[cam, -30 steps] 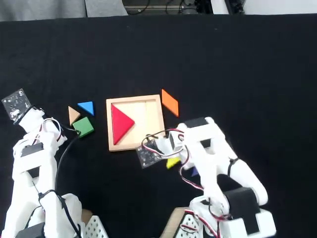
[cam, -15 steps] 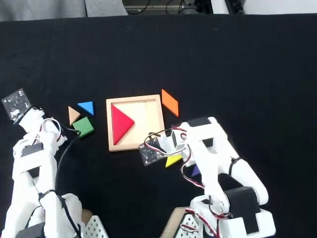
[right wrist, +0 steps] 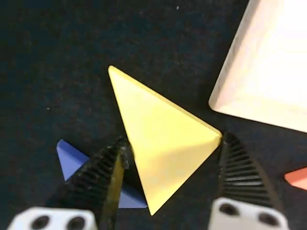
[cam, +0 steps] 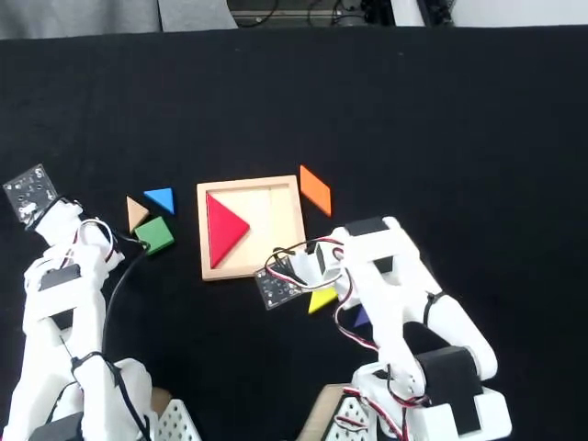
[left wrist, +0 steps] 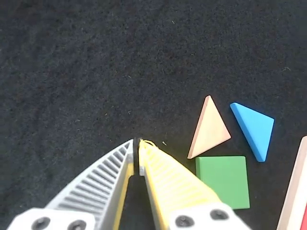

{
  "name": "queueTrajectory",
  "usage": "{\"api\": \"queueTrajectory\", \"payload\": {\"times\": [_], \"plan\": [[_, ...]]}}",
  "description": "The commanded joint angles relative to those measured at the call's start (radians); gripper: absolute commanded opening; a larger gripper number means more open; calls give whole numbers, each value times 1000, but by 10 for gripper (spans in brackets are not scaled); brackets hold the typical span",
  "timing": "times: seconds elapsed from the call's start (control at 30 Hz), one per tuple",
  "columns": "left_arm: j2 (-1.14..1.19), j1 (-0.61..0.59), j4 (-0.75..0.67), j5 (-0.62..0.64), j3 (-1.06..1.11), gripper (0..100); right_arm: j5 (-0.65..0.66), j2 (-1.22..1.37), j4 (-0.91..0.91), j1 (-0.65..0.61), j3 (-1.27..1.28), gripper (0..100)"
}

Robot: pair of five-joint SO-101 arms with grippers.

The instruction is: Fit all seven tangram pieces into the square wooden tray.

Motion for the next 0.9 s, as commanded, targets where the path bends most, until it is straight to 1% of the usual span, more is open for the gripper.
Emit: {"api": "queueTrajectory", "payload": {"times": [0.0, 0.13, 0.3, 0.47, 0.57, 0.63, 0.73, 0.87], "plan": [[-8, 15, -15, -3, -62, 33, 5, -16, 8, -12, -5, 268], [-9, 15, -15, -3, -62, 33, -12, -25, 12, -9, -10, 268], [-9, 15, -15, -3, -64, 33, -176, -45, 14, -14, -76, 268], [-9, 15, -15, -3, -64, 33, -287, -76, 14, -15, -130, 268], [-11, 15, -15, -3, -64, 33, -331, -102, 15, -35, -151, 268], [-11, 15, -15, -3, -64, 33, -376, -127, 15, -75, -165, 268], [-11, 16, -15, 0, -64, 33, -493, -142, 14, -170, -214, 268], [-3, 79, -14, -5, -53, 30, -605, -101, 8, -279, -295, 268]]}}
